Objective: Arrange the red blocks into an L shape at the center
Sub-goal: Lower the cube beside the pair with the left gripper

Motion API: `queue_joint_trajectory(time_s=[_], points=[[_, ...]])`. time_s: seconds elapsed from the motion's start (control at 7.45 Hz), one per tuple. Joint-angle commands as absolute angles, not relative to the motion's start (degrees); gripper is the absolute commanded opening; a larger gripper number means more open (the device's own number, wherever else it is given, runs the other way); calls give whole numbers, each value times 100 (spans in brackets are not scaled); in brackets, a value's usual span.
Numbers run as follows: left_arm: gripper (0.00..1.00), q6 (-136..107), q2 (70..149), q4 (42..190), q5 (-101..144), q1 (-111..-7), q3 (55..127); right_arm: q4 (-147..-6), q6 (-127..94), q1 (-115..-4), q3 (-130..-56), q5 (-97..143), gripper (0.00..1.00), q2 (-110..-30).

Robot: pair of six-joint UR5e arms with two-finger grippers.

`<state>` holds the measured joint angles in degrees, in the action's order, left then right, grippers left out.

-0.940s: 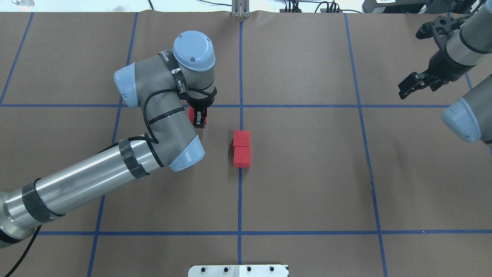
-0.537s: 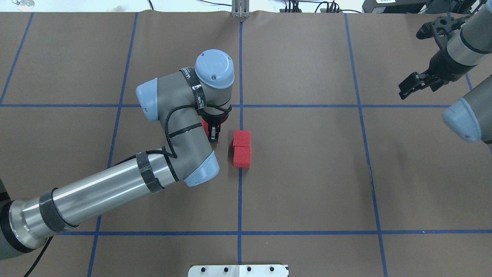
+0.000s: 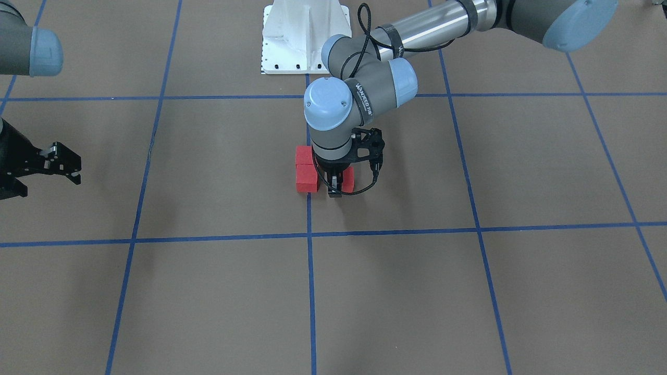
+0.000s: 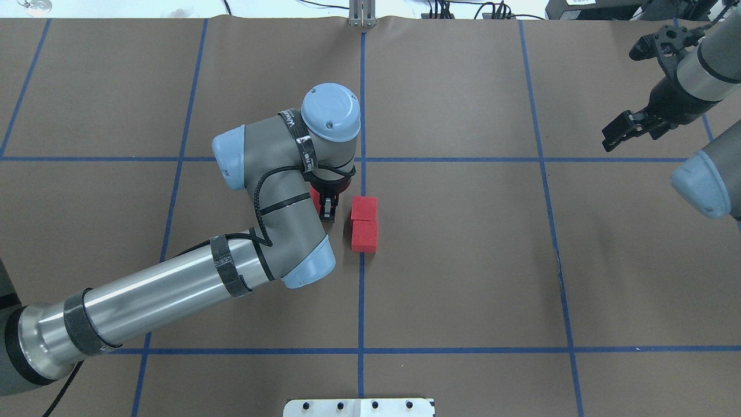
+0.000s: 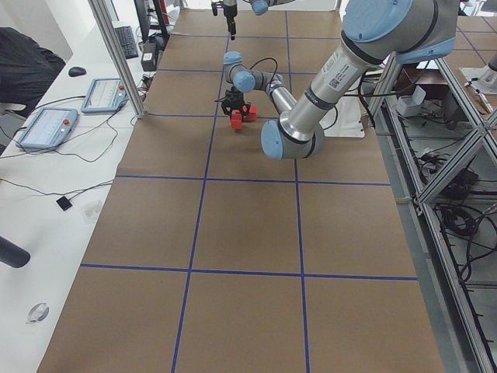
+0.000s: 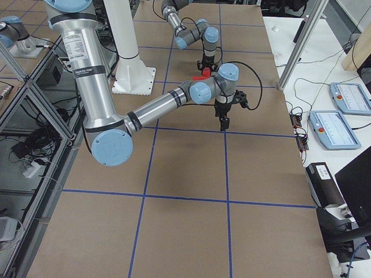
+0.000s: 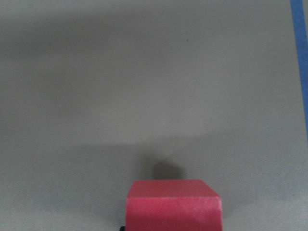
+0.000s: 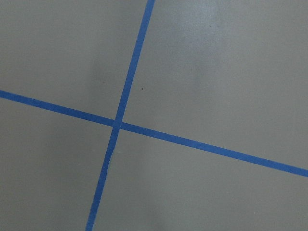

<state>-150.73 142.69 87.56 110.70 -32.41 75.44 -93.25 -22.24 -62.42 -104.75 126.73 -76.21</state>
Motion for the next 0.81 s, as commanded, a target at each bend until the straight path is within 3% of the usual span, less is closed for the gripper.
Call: queue_joint_trajectory(time_s=[0.0, 0.67], points=[[0, -15064, 14265, 8771, 11065, -3235, 7541, -9325, -2224, -6240, -10547, 12735, 99, -7664], [0, -15064, 14309, 8833, 11092, -3191, 7515, -9325, -2232, -6231, -10547, 12779, 99, -7673]])
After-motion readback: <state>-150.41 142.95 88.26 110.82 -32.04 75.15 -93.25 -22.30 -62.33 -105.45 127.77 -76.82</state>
